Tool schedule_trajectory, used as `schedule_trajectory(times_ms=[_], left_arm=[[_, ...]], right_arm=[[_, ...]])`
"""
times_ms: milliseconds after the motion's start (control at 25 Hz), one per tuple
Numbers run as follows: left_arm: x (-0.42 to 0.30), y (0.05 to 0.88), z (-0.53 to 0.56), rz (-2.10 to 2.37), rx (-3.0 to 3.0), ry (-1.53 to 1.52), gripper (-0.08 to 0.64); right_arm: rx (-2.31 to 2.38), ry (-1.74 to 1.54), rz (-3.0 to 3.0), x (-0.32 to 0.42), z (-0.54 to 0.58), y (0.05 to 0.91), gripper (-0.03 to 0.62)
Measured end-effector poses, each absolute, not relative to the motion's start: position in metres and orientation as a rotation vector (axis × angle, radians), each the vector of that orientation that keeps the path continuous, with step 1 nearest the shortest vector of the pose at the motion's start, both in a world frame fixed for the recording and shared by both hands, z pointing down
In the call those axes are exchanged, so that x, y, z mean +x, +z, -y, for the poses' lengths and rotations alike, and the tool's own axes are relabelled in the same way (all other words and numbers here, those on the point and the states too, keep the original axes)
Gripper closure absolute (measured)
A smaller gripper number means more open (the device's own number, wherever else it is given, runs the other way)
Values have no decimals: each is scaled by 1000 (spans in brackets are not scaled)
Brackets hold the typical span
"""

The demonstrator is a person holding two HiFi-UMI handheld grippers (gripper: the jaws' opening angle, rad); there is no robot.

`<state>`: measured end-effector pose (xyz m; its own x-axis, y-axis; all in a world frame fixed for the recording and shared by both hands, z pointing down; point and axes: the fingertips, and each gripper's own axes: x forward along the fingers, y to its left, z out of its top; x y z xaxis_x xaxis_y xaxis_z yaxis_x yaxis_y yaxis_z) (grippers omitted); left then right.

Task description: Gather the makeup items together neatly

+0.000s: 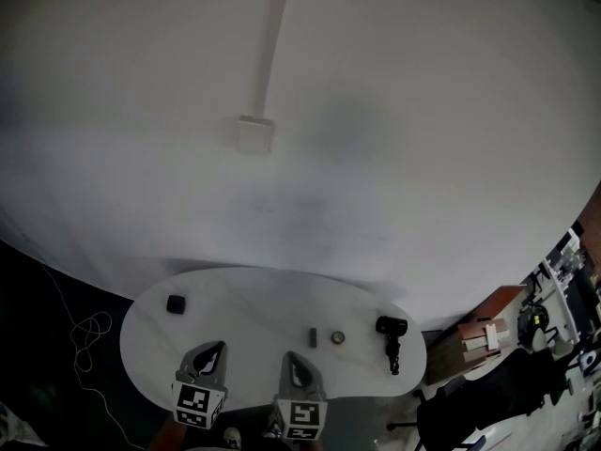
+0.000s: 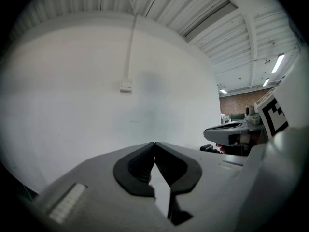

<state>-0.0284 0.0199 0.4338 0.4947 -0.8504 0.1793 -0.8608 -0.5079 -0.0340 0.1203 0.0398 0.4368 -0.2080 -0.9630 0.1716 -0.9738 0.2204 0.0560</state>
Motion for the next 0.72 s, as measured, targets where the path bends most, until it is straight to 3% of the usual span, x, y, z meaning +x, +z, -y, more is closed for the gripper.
schedule_trajectory(times_ms=[360,720], left_arm=[[-53,441,-10,1556,2622,271,549],[-124,445,-10,1732,2492,246,549]], right_arm=[[1804,108,2341,95,-25,441,586],[1616,88,2451,23,-6,444,586]])
